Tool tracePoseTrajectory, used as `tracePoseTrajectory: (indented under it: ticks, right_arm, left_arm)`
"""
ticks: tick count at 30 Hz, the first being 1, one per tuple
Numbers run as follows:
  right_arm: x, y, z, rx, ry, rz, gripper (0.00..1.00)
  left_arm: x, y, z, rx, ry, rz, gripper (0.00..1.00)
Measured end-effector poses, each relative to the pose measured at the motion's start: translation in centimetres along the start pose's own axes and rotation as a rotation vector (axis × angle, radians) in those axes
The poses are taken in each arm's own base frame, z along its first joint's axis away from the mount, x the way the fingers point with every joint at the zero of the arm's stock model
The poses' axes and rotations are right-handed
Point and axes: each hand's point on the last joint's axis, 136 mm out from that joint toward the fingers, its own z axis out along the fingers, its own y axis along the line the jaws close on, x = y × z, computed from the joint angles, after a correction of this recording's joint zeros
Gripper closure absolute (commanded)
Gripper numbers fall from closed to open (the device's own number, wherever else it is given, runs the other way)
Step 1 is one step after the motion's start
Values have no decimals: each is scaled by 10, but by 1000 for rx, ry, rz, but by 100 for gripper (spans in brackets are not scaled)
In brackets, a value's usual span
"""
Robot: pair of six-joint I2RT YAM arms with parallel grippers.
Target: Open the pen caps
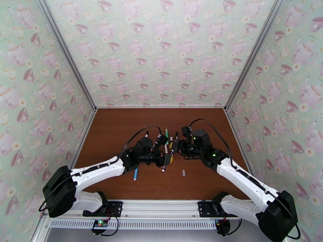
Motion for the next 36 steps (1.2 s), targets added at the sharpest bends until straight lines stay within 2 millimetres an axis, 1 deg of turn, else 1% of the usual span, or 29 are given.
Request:
tracePoseTrajectory:
  ticks: [4, 7, 10, 15, 20, 26, 36]
  right_arm:
    - [-2, 12, -10, -76, 0, -20, 90]
    - [-5, 16, -13, -96, -6, -27, 91]
    - [-5, 12, -14, -79, -6, -18, 92]
    - [-5, 3, -17, -6, 0, 21, 93]
    - [-6, -1, -18, 40, 6, 45, 94]
    - [-4, -8, -20, 82, 18, 75, 95]
    - [-4, -12, -23, 106, 19, 113, 95]
  left_arm:
    - [-4, -12, -3, 62, -2, 8, 100]
    - [-8, -17, -4, 65, -4, 17, 100]
    - [-7, -16, -2, 20, -2, 34, 100]
    - [-5, -13, 4, -142, -13, 112, 100]
    - [-6, -10, 5, -244, -34, 176, 100]
    - [-3, -9, 7, -305, -30, 225, 100]
    - [-4, -9, 6, -360, -1, 283, 100]
